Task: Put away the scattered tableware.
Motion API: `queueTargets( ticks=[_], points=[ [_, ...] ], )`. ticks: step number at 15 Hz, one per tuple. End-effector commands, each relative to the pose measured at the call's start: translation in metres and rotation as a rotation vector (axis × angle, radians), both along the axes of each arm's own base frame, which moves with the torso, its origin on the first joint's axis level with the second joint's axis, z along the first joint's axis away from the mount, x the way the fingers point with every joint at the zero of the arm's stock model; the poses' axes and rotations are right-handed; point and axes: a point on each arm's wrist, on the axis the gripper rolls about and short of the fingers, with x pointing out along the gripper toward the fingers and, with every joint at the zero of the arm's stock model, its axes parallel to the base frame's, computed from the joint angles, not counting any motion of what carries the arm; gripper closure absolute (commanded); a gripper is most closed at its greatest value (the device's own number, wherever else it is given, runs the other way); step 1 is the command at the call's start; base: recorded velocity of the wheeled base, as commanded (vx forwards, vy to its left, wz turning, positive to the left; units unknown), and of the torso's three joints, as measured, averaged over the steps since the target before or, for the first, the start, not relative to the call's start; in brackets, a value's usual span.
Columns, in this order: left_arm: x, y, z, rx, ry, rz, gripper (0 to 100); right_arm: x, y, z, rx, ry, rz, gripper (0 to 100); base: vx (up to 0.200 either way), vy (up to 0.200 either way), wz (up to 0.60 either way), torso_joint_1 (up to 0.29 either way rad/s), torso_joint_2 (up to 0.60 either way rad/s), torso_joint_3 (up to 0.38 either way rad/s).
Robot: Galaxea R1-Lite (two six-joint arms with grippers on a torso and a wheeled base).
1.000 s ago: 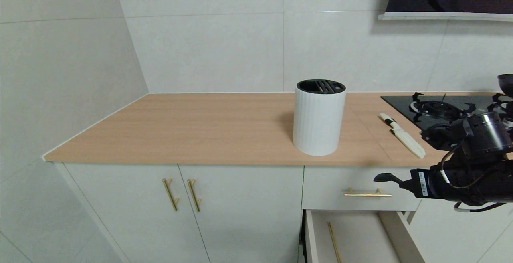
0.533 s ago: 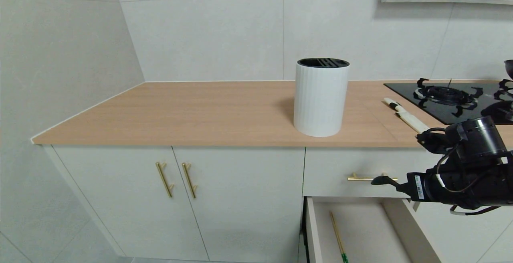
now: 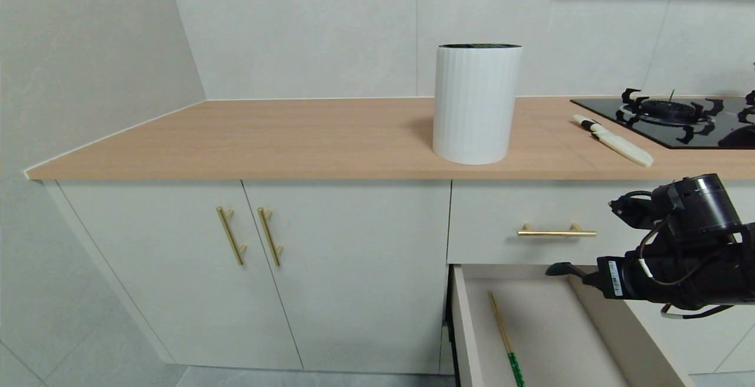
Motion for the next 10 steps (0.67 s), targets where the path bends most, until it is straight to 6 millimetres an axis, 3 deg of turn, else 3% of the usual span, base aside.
queueTargets(
  ticks=[1,5,10],
  points=[
    [0.0,0.0,0.0,0.0,0.0,0.0,0,0.0011,0.0008,-0.0025,-0.002,0.01,0.003,100,0.0,0.0,0.0,-0.134,0.44,0.32],
    [0.0,0.0,0.0,0.0,0.0,0.0,0,0.0012,0.0004,-0.0025,-0.002,0.01,0.001,100,0.0,0.0,0.0,-0.097,0.43,0.312],
    [0.0,0.0,0.0,0.0,0.0,0.0,0,0.003,0.0012,-0.006,-0.005,0.023,0.003,100,0.0,0.0,0.0,-0.017,0.08,0.06]
  ],
)
